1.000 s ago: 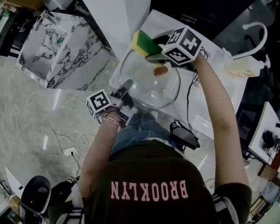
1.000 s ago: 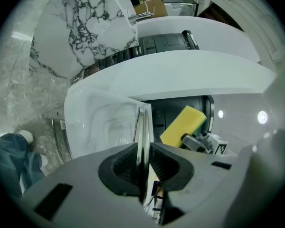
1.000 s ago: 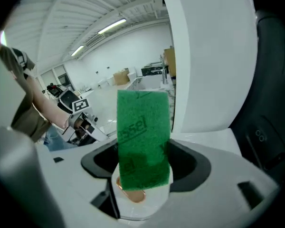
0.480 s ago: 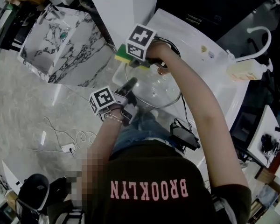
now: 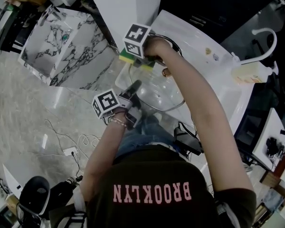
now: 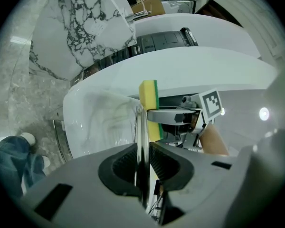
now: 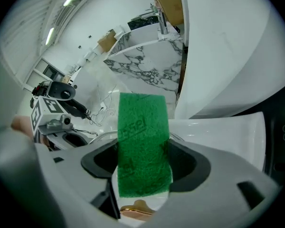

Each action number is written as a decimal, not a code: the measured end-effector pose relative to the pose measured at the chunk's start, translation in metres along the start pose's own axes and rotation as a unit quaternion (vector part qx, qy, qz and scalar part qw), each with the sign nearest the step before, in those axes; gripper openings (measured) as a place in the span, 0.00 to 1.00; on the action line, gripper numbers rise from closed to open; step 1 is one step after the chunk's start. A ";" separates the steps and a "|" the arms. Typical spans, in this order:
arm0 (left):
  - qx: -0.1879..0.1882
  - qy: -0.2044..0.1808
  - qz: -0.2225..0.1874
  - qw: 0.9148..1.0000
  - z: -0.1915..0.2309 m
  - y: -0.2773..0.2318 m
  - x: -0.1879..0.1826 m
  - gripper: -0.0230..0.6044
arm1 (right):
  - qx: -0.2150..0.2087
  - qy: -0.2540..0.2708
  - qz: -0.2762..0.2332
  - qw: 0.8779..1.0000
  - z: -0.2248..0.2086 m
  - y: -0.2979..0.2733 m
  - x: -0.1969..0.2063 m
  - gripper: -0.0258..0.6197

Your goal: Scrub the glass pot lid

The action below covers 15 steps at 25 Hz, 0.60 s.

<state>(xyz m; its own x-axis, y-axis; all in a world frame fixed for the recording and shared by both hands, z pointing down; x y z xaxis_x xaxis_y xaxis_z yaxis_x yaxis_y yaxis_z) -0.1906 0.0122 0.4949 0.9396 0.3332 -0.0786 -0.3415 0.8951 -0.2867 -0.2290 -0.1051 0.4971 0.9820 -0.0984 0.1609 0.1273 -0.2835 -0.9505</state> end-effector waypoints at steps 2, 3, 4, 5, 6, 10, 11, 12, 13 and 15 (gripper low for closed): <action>0.001 0.005 0.001 1.000 0.000 0.001 0.002 0.12 | -0.009 0.005 0.009 1.000 -0.003 -0.001 0.001 0.50; 0.001 0.008 0.001 1.000 -0.001 0.001 0.002 0.12 | -0.013 0.006 0.013 1.000 -0.004 -0.001 0.002 0.50; 0.002 0.010 0.001 1.000 -0.001 0.002 0.003 0.12 | -0.016 0.006 0.016 1.000 -0.006 -0.002 0.003 0.50; 0.003 0.012 0.001 1.000 -0.001 0.003 0.004 0.12 | -0.017 0.004 0.018 1.000 -0.008 -0.003 0.005 0.49; 0.003 0.014 0.000 1.000 -0.001 0.004 0.004 0.12 | -0.018 0.001 0.019 1.000 -0.011 -0.004 0.006 0.49; 0.005 0.015 0.001 1.000 -0.001 0.006 0.004 0.12 | -0.026 -0.018 0.016 0.999 -0.026 -0.005 0.015 0.50; 0.005 0.016 0.001 1.000 -0.001 0.007 0.004 0.12 | -0.030 -0.026 0.015 0.999 -0.029 -0.006 0.017 0.50; 0.005 0.016 0.001 1.000 -0.001 0.009 0.005 0.12 | -0.034 -0.034 0.014 0.999 -0.033 -0.006 0.021 0.50; 0.004 0.016 0.000 1.000 -0.002 0.011 0.004 0.12 | -0.040 -0.044 0.013 0.998 -0.036 -0.007 0.024 0.50; 0.000 0.017 -0.002 1.000 -0.003 0.017 0.003 0.12 | -0.051 -0.065 0.010 0.997 -0.044 -0.009 0.033 0.49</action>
<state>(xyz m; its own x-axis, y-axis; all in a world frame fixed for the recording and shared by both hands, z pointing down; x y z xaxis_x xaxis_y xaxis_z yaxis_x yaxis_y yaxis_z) -0.1938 0.0277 0.4870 0.9412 0.3198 -0.1094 -0.3379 0.8966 -0.2864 -0.2042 -0.1475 0.5220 0.9949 0.0164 0.0999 0.0987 -0.3793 -0.9200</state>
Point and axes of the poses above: the fingertips, and each gripper's own axes: y backward along the fingers, z to its left, x out of its underside, the point moved 3 cm from there along y, backward along the fingers, and after that the axes turned 7 degrees about y, right-handed, at the moved point
